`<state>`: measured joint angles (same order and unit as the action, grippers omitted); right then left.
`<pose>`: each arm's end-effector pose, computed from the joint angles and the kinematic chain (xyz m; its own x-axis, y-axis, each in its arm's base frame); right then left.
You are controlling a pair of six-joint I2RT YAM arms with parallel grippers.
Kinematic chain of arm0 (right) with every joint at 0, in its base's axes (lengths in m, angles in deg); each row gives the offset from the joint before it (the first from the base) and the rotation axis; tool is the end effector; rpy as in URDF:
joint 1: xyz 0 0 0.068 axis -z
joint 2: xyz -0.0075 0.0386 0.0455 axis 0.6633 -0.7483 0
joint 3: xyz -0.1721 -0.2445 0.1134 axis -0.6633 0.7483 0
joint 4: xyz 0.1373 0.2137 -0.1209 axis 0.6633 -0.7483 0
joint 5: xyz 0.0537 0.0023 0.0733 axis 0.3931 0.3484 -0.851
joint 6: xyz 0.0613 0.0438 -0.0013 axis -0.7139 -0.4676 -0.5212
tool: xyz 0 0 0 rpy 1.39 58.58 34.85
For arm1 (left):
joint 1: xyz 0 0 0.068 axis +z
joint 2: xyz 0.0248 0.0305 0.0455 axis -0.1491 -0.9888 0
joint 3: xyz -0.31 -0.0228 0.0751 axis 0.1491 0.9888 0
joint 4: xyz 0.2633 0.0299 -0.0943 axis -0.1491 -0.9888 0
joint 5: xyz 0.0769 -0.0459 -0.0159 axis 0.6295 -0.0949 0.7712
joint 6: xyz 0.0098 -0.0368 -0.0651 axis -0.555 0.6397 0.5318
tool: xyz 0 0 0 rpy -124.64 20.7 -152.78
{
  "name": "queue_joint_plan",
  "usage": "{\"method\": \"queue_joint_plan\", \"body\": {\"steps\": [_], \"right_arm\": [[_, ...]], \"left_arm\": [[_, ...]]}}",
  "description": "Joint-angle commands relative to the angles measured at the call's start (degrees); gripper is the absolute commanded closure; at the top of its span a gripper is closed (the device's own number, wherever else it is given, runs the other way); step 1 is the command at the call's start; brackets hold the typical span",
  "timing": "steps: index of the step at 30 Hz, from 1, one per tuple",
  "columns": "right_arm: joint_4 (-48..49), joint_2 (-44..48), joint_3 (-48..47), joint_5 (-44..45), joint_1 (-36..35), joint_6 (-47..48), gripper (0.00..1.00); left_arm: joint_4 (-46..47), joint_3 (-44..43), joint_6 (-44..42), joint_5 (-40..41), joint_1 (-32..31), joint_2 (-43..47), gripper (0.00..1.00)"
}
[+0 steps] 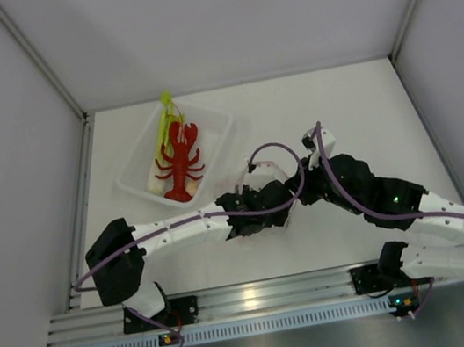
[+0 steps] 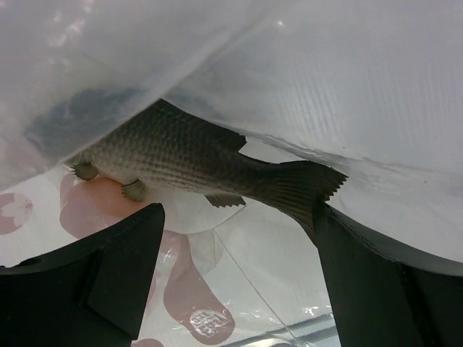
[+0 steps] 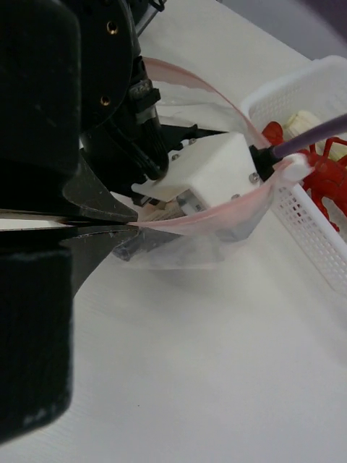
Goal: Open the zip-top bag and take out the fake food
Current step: Pick up the fake fish from the zipper food storage bag.
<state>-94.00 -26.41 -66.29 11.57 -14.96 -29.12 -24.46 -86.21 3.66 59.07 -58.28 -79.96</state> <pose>0.1268 0.1547 0.3573 -0.4608 0.0455 -0.8863 -0.4743 0.8315 0.2892 0.1731 -0.3347 0.2481 -0.7544 0.1559 -0.6377 0.2919 0.9497 -0.1132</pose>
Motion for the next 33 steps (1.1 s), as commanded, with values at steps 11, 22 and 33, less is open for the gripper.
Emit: {"method": "queue_joint_plan", "body": {"steps": [11, 22, 33], "right_arm": [[5.1, 0.6, 0.0, -1.0, -0.9, -1.3, 1.0], [6.8, 0.6, 0.3, -2.6, -1.6, -1.2, 1.0], [6.8, 0.2, 0.0, -1.8, -2.5, -1.1, 1.0]], "left_arm": [[4.0, 9.1, 21.9, 9.4, 0.8, 12.2, 0.02], [4.0, 8.3, 25.8, 10.3, 0.9, 10.7, 0.04], [4.9, 4.9, 18.9, 7.0, 0.8, 4.3, 0.15]]}}
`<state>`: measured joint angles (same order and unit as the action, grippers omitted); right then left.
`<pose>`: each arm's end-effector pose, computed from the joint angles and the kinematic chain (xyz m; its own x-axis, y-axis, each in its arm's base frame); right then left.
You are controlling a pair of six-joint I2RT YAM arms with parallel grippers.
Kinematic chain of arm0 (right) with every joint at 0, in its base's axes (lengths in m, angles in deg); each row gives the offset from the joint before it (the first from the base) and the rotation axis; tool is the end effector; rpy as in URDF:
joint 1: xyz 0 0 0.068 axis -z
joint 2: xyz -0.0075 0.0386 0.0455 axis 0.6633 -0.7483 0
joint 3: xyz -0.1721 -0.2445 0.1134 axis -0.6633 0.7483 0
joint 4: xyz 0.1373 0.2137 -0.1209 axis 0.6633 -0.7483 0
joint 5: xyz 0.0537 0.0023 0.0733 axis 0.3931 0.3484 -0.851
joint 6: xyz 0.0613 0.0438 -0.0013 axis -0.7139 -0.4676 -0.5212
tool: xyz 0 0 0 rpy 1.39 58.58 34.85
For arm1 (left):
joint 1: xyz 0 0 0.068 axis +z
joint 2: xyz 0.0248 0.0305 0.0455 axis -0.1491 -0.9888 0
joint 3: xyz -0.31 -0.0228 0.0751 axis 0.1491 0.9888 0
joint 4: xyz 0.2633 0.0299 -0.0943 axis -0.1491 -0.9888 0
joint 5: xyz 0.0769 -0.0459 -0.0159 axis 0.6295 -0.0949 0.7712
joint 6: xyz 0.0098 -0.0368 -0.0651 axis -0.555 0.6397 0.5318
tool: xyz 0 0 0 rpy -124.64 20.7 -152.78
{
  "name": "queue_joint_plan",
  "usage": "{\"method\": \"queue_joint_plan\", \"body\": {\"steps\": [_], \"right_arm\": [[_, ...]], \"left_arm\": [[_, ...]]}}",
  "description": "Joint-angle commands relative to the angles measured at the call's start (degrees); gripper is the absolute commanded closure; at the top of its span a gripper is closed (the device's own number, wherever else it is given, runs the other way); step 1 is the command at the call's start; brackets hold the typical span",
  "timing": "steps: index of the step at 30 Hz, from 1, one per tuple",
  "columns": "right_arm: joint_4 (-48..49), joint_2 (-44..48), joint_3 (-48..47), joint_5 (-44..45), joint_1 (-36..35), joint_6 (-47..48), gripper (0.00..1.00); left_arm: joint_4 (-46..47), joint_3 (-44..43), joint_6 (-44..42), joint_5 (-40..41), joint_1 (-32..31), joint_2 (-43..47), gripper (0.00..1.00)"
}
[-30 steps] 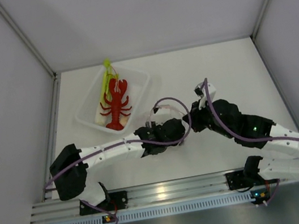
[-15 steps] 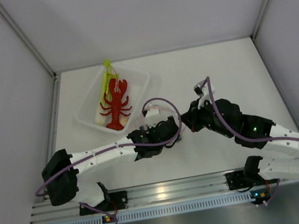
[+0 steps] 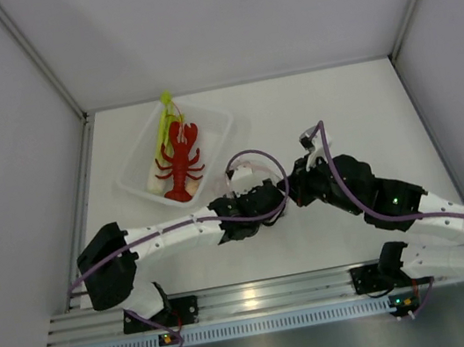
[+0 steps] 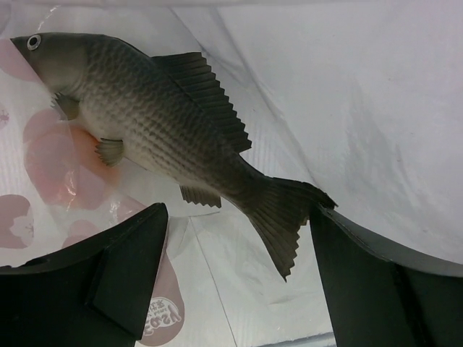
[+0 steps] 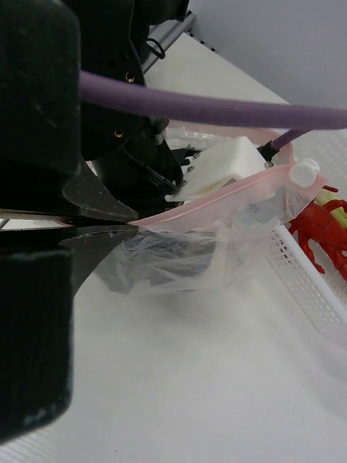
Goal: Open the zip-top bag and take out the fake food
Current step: Pick up the fake fish from the zipper food storage bag.
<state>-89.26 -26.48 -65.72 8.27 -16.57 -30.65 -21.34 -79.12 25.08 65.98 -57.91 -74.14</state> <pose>0.1223 0.1646 0.3632 -0.4607 0.0919 -0.8828 -0.5347 0.7652 0.3587 0.1687 -0.3017 0.2482 -0.7297 -0.2514 -0.6359 -0.0368 0.9431 -0.3306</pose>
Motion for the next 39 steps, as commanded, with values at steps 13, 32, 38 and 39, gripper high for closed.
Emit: {"method": "queue_joint_plan", "body": {"steps": [13, 32, 38, 39], "right_arm": [[1.0, 0.3, -1.8, 1.7, -0.9, 0.6, 1.0], [2.8, 1.4, 1.4, 0.7, -1.2, 0.2, 1.0], [5.2, 3.1, 3.6, 0.6, -2.0, 0.0, 1.0], [5.2, 3.4, 3.7, 0.5, -2.1, 0.0, 1.0]], "left_arm": [[5.8, -2.7, -9.7, -6.5, 0.1, -8.0, 0.53], [5.9, 0.7, 2.5, -2.3, 0.8, -4.8, 0.48], [5.7, 3.8, 9.4, 0.8, 1.7, -0.4, 0.45], [5.8, 3.8, 9.6, 0.3, 2.5, -0.3, 0.45]]}}
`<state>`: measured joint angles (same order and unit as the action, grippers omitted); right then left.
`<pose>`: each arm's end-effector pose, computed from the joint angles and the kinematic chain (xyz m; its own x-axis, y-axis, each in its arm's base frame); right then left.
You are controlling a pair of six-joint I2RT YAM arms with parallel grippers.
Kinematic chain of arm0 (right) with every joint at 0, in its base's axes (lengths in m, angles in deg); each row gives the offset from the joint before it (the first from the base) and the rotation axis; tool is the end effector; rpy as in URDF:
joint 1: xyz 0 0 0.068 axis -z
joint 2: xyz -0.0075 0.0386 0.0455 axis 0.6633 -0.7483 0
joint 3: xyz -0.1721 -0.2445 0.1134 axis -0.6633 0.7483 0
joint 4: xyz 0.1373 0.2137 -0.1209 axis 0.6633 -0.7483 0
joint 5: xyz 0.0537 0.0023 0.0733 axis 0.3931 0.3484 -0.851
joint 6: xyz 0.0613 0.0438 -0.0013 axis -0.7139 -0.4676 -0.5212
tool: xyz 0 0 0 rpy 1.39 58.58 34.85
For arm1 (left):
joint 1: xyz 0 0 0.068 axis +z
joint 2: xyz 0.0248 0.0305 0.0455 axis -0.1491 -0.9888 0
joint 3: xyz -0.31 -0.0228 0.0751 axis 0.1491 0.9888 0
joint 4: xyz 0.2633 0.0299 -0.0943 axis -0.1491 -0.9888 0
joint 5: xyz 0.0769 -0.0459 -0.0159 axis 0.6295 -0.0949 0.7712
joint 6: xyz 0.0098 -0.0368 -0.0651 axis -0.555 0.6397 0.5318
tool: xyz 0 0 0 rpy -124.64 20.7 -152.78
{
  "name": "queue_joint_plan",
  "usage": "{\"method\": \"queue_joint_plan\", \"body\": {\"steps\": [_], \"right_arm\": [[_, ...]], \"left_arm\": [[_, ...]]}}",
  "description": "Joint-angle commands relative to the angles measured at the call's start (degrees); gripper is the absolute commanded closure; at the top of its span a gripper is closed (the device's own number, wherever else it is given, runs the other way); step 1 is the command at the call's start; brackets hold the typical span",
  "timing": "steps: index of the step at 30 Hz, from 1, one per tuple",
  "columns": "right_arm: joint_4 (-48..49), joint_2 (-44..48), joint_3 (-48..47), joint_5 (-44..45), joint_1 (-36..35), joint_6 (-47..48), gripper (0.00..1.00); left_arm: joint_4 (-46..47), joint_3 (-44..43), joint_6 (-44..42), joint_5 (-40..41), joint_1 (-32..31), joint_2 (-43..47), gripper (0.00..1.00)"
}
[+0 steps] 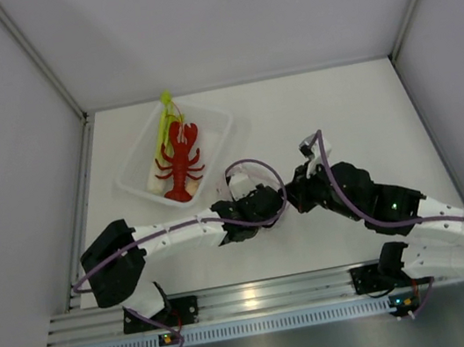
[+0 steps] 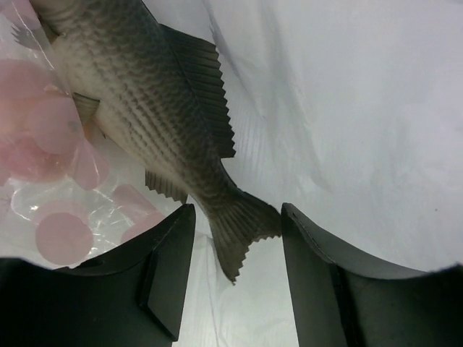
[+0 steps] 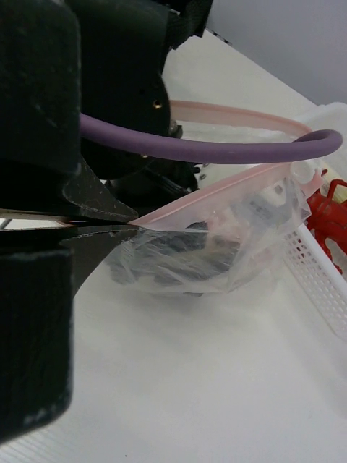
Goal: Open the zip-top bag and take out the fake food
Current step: Pick up the fake fish from the zipper food storage bag.
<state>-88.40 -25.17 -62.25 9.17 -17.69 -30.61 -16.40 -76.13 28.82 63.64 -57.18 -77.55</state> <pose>0.1176 0.1627 0.3455 -0.4673 0.0697 -0.8814 -0.5360 0.7705 0.3451 0.1734 -0.3068 0.2165 -0.7536 -0.2995 -0.5852 -0.0904 0.9290 -0.3590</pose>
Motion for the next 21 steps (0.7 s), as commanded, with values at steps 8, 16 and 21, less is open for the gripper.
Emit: {"method": "queue_joint_plan", "body": {"steps": [8, 16, 21], "right_arm": [[5.3, 4.4, 0.8, -1.9, -1.3, -0.3, 1.0], [6.3, 3.5, 1.4, -2.4, -1.8, -0.9, 1.0], [7.0, 2.2, 1.3, -2.3, -2.3, -0.8, 1.0]], "left_arm": [[0.9, 0.3, 5.2, 1.3, 3.1, 1.3, 0.34], [0.9, -1.9, 4.7, -2.9, 3.2, -4.9, 0.26], [0.9, -2.8, 4.4, -4.6, 3.1, -8.2, 0.25]]}}
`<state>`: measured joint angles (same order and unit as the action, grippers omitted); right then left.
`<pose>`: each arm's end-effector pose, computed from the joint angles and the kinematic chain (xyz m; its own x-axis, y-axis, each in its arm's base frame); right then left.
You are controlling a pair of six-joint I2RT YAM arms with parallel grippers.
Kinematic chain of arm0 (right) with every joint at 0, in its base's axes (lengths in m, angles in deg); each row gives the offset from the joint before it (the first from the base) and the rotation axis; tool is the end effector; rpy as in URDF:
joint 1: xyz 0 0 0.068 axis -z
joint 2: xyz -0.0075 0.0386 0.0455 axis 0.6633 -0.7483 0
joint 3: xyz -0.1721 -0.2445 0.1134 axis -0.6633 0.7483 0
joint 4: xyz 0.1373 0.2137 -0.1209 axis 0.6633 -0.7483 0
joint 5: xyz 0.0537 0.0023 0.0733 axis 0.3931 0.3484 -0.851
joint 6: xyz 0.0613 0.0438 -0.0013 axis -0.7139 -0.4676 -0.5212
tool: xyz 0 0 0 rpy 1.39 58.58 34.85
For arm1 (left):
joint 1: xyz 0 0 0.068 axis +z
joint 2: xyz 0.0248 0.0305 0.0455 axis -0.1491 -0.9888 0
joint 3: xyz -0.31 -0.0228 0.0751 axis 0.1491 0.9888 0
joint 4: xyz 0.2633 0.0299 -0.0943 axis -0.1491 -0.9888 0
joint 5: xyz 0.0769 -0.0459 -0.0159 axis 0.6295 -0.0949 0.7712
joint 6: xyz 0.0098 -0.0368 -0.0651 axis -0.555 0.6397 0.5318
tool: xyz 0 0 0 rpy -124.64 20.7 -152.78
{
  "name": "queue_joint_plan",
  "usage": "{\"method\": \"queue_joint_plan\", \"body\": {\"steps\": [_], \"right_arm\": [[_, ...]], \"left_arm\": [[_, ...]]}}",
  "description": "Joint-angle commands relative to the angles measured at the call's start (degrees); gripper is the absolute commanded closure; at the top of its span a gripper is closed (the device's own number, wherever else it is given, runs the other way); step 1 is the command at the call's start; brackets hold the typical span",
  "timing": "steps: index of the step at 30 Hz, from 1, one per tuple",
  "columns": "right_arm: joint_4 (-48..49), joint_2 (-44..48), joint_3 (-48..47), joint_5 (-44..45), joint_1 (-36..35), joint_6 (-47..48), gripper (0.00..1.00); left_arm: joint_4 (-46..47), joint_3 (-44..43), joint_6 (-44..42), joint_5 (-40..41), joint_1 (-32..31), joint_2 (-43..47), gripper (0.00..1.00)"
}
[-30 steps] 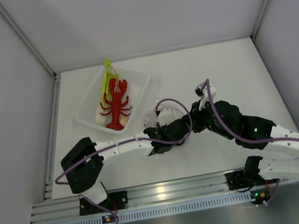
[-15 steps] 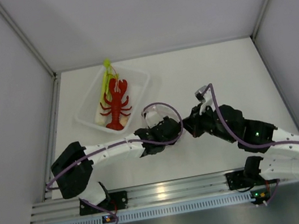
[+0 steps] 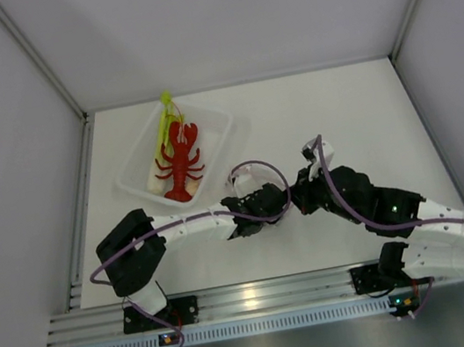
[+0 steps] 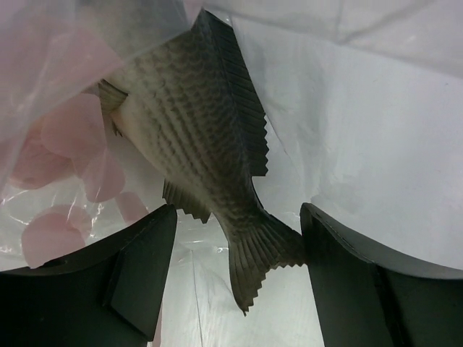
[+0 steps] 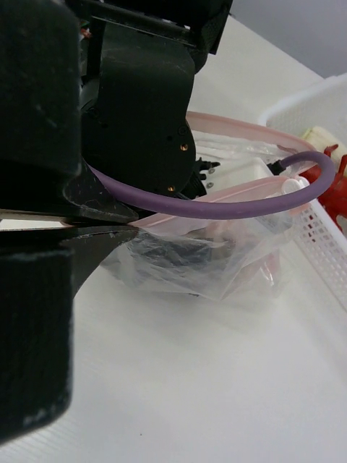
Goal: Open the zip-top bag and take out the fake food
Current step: Pick up the fake fish from the zipper food storage bag.
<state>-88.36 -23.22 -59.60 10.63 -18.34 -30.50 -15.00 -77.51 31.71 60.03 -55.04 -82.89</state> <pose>0.1131 0.1564 0.3335 -0.4640 0.0615 -0.8837 -0.5276 0.7822 0.3314 0.1894 -0.3174 0.1925 -0.7833 -0.3400 -0.5204 -0.1579 0.9186 -0.3624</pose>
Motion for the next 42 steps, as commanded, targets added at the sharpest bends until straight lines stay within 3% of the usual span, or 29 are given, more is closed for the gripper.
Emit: {"method": "queue_joint_plan", "body": {"steps": [1, 7, 13, 18, 25, 32, 42], "right_arm": [[7.2, 0.1, -1.5, -3.8, -1.7, -0.9, 1.0], [6.7, 0.3, -2.1, -3.3, -2.3, -0.6, 1.0], [5.7, 1.0, -1.5, -2.4, -2.6, -0.4, 1.0], [5.8, 1.4, -0.9, -2.4, -2.6, -0.5, 1.0], [5.5, 1.5, -0.4, -1.8, -2.6, -0.3, 1.0], [5.8, 0.8, -0.6, -1.7, -2.6, 1.0, 1.0], [5.1, -4.7, -7.2, -10.0, -3.3, 6.1, 1.0]], "left_arm": [[-0.5, -1.6, 1.5, -1.1, 0.9, -3.7, 0.25], [-0.5, -3.2, 0.5, -0.7, 1.0, -5.9, 0.32], [0.2, -3.0, -0.2, -0.4, 1.0, -5.1, 0.51], [0.2, -3.0, -0.7, 0.4, 1.0, -4.2, 0.76], [0.2, -2.3, -1.4, 1.3, 1.0, -1.7, 1.0], [0.3, -1.2, -3.2, 1.0, 0.9, 2.1, 1.0], [0.5, -2.5, -9.3, 1.6, 0.9, 8.6, 1.0]]}}
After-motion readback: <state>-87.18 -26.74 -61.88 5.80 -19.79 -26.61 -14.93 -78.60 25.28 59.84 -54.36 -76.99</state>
